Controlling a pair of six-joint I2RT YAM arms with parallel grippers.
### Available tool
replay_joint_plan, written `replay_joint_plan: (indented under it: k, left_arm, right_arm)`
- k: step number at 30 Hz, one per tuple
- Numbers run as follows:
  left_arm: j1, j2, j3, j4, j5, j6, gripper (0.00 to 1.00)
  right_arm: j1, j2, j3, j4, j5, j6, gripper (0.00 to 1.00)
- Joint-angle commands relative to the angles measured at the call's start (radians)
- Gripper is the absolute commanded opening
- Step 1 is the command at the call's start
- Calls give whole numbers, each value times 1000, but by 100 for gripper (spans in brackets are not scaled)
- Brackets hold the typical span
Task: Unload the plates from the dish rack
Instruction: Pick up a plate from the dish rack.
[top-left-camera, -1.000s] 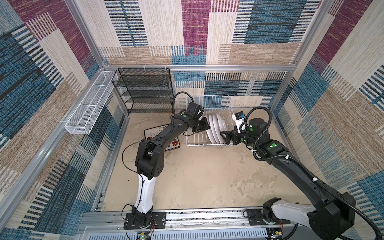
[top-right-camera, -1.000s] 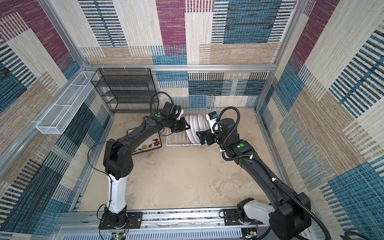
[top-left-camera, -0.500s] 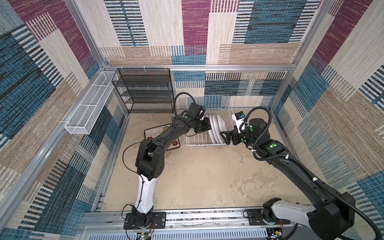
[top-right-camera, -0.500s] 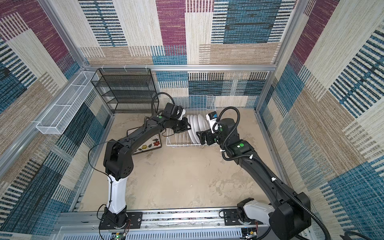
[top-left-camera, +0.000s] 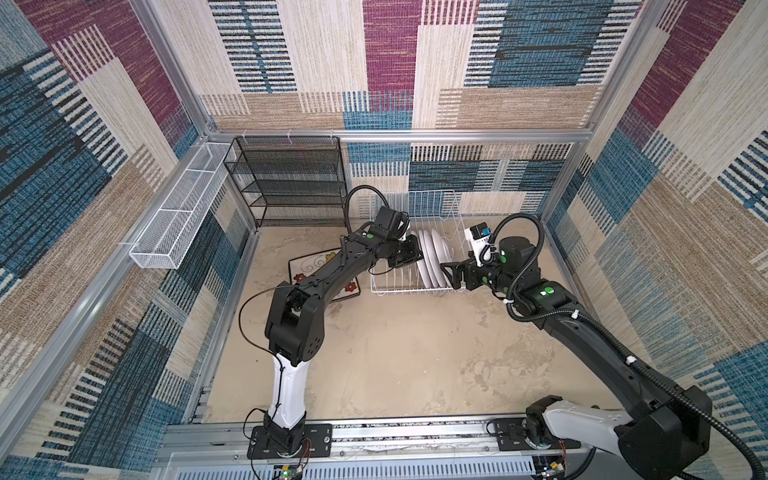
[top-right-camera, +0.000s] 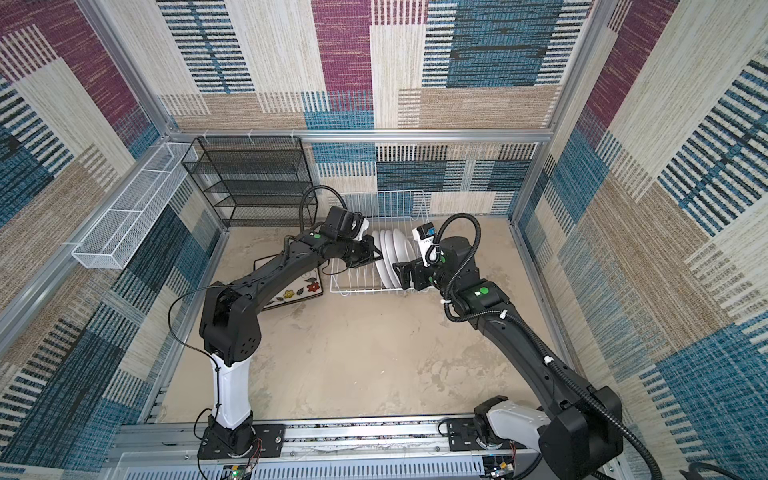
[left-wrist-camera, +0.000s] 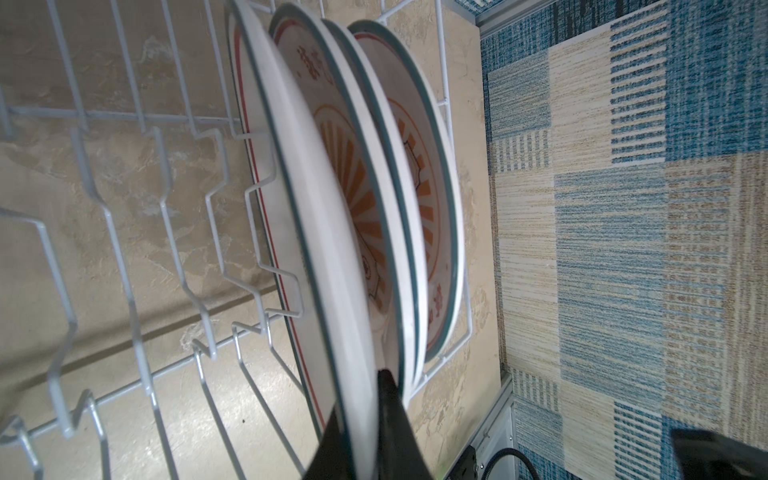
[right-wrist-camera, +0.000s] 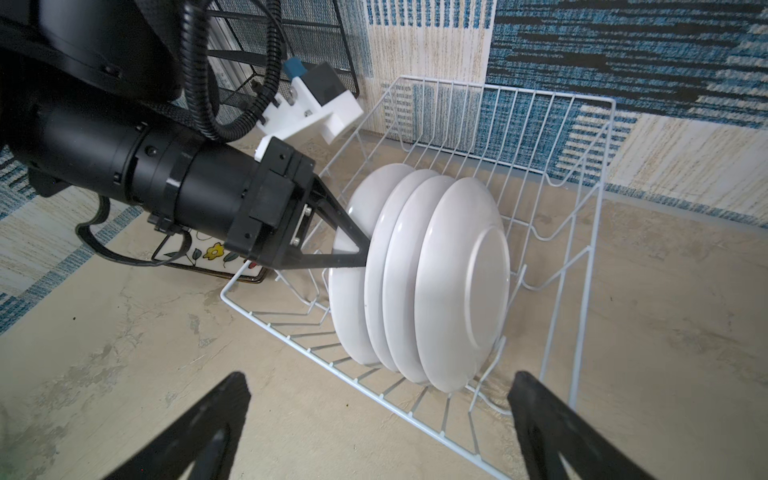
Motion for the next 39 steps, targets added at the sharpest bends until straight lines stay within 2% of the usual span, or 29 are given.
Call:
replay_joint_plan:
  k: [1, 39]
  left_arm:
    - [1, -22, 19, -42, -3, -40, 0]
    - [21, -272, -81, -62, 25, -44, 0]
  right_arm:
    - [0, -16, 3, 25, 18, 4, 100]
    - [0, -9, 30, 72, -15, 53, 100]
